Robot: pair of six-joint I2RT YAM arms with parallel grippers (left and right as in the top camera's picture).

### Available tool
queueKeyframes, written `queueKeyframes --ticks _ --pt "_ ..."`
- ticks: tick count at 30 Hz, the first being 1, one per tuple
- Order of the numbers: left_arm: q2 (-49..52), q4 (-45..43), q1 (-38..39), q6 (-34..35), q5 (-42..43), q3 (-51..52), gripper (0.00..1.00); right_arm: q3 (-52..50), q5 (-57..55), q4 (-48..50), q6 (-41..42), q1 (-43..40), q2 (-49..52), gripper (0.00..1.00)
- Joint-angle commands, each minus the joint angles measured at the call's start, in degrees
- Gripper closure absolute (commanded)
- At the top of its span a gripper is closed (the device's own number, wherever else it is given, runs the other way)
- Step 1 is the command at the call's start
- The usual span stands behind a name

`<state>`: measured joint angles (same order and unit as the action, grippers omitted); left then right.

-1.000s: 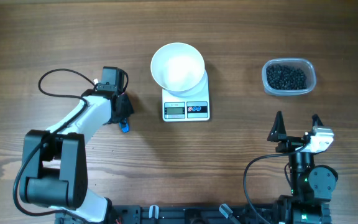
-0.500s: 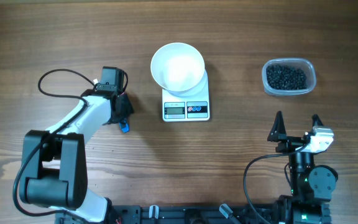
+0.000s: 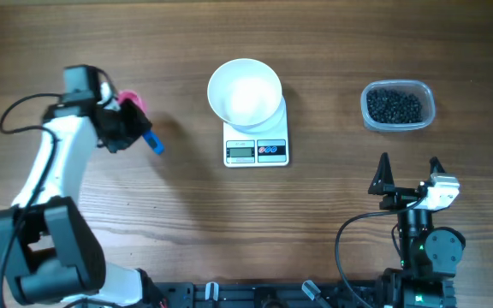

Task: Scoop item into bowl and weigh 150g on scale
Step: 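Lift the pink scoop upward with the left gripper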

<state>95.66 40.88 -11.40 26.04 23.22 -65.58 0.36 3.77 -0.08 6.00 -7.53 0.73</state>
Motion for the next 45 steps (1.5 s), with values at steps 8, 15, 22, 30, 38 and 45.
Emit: queueKeyframes --ticks 8,15,22,30,38,45 --pt "-1.4 -1.9 -3.8 5.4 20.5 -1.2 0.87 0.0 -0.8 0.1 0.2 0.1 -0.5 0.0" --pt "-1.4 -2.1 0.1 6.6 20.5 -1.2 0.91 0.0 -0.8 0.1 0.2 0.1 -0.5 0.0" --pt "-1.4 -2.5 3.5 7.5 20.5 -1.2 0.96 0.0 -0.8 0.1 0.1 0.1 -0.5 0.0" --pt "-1.4 -2.5 3.8 7.5 20.5 -1.2 0.96 0.0 -0.8 0.1 0.2 0.1 -0.5 0.0" --pt "-1.4 -2.6 3.8 7.4 20.4 -1.2 0.96 0.0 -0.8 0.1 0.2 0.1 -0.5 0.0" --pt "-1.4 -2.8 3.8 7.4 18.7 -1.2 0.96 0.0 -0.8 0.1 0.1 0.1 -0.5 0.0"
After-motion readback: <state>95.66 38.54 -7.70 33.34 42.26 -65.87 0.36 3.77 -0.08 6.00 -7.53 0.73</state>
